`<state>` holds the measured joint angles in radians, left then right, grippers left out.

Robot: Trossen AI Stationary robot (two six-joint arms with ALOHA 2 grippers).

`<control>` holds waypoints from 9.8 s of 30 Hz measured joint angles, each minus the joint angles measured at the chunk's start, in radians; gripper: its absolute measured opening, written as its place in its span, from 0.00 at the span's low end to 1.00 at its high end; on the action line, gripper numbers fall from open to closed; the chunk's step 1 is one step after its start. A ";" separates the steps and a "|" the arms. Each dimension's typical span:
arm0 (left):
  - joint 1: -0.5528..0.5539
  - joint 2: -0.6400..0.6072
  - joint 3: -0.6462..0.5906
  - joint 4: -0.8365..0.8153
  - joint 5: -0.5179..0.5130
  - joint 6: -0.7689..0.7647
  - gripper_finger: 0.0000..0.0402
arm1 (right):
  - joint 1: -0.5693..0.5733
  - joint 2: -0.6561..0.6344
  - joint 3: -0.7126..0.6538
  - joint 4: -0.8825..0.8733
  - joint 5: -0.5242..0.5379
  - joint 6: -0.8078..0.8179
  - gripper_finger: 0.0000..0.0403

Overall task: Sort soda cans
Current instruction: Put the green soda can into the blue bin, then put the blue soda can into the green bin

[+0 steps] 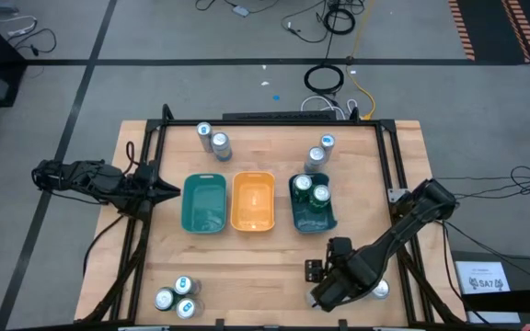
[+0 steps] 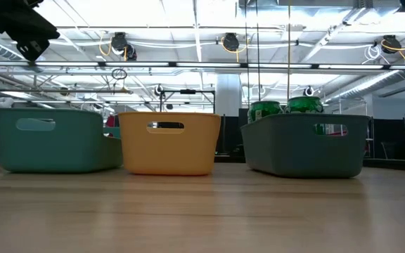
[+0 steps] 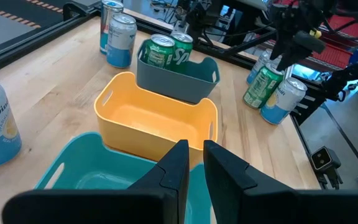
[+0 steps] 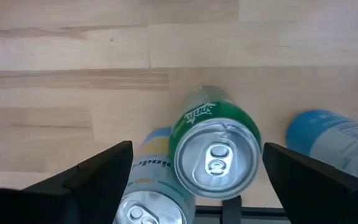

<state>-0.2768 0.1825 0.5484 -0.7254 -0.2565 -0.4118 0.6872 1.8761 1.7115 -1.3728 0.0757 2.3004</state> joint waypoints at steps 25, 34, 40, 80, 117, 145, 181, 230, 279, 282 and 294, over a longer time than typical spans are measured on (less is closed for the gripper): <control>0.000 0.000 0.000 -0.001 -0.002 0.000 0.15 | 0.000 0.031 0.034 -0.008 -0.016 0.004 0.87; 0.000 0.000 0.000 0.000 -0.002 0.000 0.15 | 0.000 0.031 0.046 -0.068 -0.023 0.002 0.87; 0.000 0.000 0.000 0.000 -0.002 0.000 0.15 | 0.000 0.029 -0.031 0.006 -0.083 0.000 0.87; 0.000 0.000 0.000 0.002 -0.002 0.000 0.15 | -0.276 -0.170 0.011 -0.097 0.224 -0.449 0.71; 0.000 0.000 0.000 0.001 -0.010 0.000 0.15 | -0.537 -0.156 -0.311 0.254 0.109 -0.785 0.83; 0.000 0.000 0.000 0.009 -0.010 0.000 0.15 | -0.284 -0.166 0.000 -0.190 0.235 -0.471 0.83; 0.000 0.000 0.000 0.012 -0.062 -0.002 0.29 | -0.050 -0.090 -0.002 -0.138 0.286 -0.138 0.83; 0.001 0.450 0.327 -0.345 -0.364 -0.478 0.92 | -0.050 -0.072 -0.002 -0.119 0.322 -0.291 0.83; -0.113 0.793 0.495 -0.510 -0.244 -0.997 0.92 | -0.021 -0.849 -0.859 0.362 0.571 -0.370 0.83; -0.113 0.793 0.495 -0.510 -0.244 -0.997 0.92 | -0.021 -0.899 -0.947 0.471 0.587 -0.347 0.83; -0.112 0.793 0.495 -0.522 -0.245 -0.942 0.92 | -0.021 -0.880 -1.001 0.557 0.581 -0.400 0.83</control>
<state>-0.3885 0.9752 1.0431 -1.2471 -0.5014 -1.3541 0.6666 0.9959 0.7109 -0.8154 0.6571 1.9007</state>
